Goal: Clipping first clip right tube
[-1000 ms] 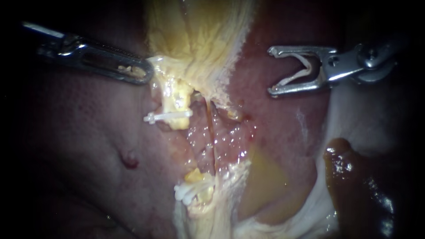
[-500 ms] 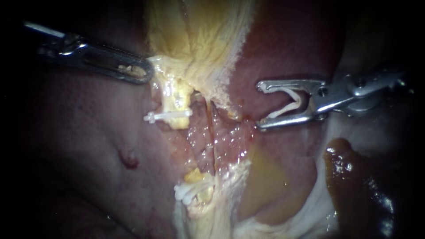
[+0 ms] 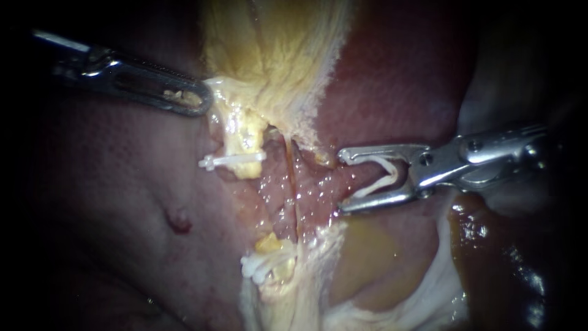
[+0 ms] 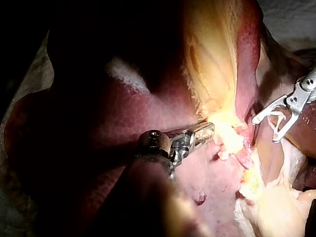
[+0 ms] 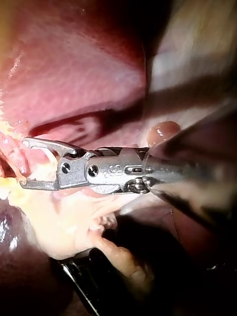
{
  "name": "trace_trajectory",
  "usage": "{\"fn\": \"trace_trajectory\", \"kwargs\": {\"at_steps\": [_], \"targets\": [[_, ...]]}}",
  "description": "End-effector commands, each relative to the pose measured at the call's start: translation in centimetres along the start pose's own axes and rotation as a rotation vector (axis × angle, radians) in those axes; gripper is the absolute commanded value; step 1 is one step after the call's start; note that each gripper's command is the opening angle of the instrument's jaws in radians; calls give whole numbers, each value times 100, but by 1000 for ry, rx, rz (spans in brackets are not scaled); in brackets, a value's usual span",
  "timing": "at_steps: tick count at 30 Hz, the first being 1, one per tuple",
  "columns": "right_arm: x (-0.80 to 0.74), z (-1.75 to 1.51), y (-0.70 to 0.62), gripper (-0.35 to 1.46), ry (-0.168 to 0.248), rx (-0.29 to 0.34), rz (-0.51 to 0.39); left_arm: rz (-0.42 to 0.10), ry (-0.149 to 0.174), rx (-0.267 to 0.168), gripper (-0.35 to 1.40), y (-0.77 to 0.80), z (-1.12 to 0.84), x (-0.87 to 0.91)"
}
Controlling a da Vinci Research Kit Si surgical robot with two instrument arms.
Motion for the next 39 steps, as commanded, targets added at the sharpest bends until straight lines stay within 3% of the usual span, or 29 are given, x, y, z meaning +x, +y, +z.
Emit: {"fn": "trace_trajectory", "kwargs": {"at_steps": [1,16,25,39], "targets": [[-1,3,-1,46,-1,3,6,0,0,0,-35,0,0,0],[-25,51,-7,46,-14,52,73,-1,-1,-1,-35,-2,-1,0],[-40,66,0,47,-26,60,94,-1,-1,-2,-35,-4,-1,1],[-45,82,9,48,-27,68,112,-1,-1,-2,-35,-4,-1,1]]}}
